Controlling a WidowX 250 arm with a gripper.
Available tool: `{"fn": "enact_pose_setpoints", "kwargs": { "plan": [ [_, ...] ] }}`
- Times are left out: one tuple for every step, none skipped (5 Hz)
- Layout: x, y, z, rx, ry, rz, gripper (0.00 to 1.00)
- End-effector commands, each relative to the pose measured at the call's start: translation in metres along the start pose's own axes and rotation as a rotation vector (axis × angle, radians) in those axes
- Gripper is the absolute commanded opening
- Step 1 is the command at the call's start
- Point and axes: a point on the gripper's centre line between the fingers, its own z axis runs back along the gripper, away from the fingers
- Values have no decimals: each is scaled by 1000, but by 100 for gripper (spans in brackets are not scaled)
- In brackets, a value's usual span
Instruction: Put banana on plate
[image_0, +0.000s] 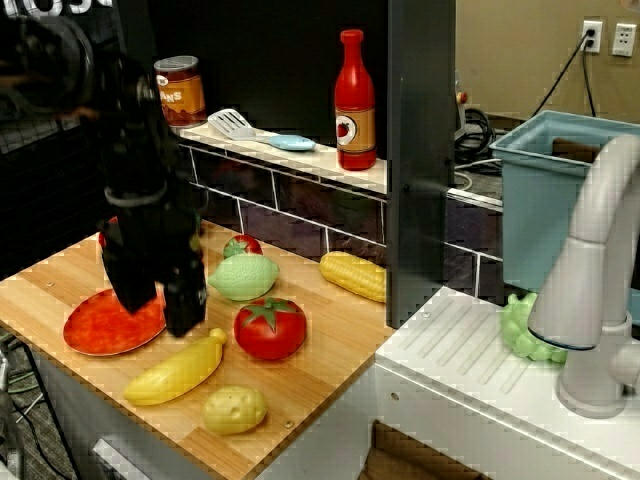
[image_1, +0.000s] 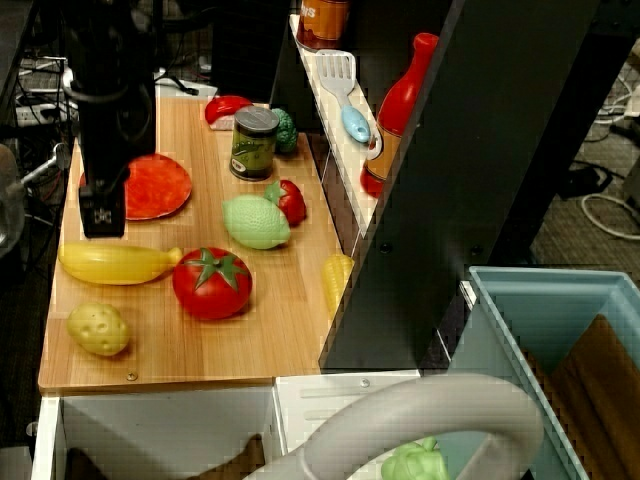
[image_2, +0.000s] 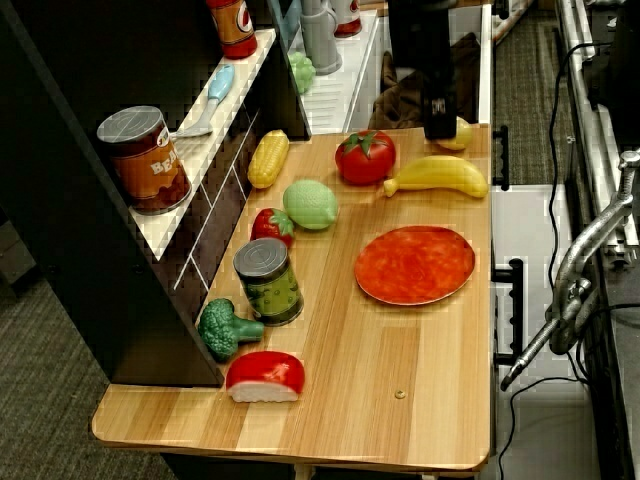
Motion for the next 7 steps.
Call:
{"fn": "enact_pose_setpoints", "kwargs": {
  "plan": [
    [12,18,-19,31,-34,-8,100],
    [16,20,-22,23,-30,5,100],
    [17,17,-15,-5,-13,13,100],
    [13,15,-4,-39,-9,14,100],
    [4,13,2,-54,-13,1,100],
    [-2,12,-1,-55,-12,-7,100],
    [-5,11,-4,-57,-20,-10,100]
  ]
}}
